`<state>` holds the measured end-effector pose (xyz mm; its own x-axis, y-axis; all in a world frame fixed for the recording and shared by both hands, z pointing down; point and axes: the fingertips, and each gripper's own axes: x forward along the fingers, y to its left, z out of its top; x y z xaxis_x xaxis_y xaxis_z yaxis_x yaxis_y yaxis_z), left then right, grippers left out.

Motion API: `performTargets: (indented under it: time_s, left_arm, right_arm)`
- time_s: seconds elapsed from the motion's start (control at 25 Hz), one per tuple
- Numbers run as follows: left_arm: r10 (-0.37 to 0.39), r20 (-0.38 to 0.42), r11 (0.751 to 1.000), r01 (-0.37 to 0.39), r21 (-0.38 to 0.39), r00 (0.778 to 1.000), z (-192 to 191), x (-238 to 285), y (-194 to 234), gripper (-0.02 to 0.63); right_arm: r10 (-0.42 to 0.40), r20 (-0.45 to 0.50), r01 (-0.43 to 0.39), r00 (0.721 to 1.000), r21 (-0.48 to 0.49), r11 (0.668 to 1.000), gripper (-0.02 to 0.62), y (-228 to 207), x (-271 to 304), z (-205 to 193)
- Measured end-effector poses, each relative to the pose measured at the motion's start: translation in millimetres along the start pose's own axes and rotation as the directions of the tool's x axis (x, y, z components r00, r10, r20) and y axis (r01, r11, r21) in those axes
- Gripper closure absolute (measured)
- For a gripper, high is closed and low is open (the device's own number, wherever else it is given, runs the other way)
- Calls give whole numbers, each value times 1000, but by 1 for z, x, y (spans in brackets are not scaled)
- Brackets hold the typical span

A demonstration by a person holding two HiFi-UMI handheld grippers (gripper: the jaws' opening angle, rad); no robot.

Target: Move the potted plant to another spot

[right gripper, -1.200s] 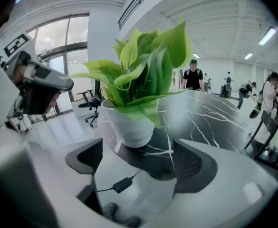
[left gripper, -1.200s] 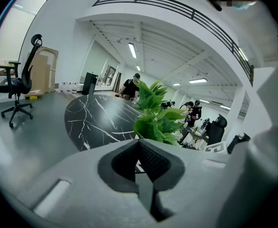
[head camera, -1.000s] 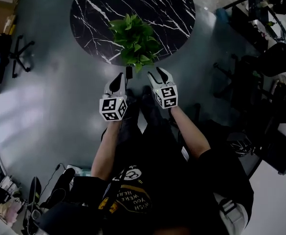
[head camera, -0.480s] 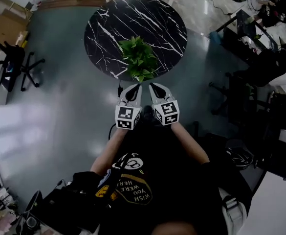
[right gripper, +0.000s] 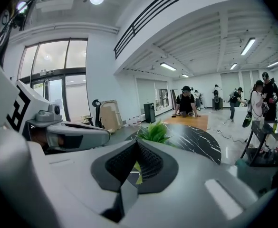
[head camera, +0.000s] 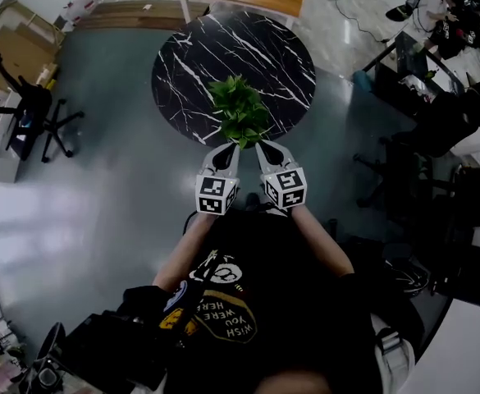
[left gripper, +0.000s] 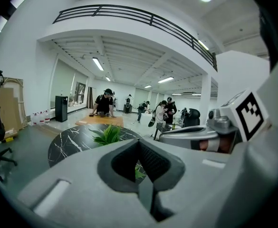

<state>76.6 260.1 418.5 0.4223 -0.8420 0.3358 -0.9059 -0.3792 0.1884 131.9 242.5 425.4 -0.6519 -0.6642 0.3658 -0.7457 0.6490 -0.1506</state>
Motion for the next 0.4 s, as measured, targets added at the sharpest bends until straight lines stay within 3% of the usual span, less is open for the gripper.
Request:
performTargets:
  time_s: [0.4]
  left_arm:
    - [-7,21,1000,7,-5,1000,8,-8,-7,601]
  right_arm:
    - [13,-3,-13,1000,7,1000,592,8,-7,2]
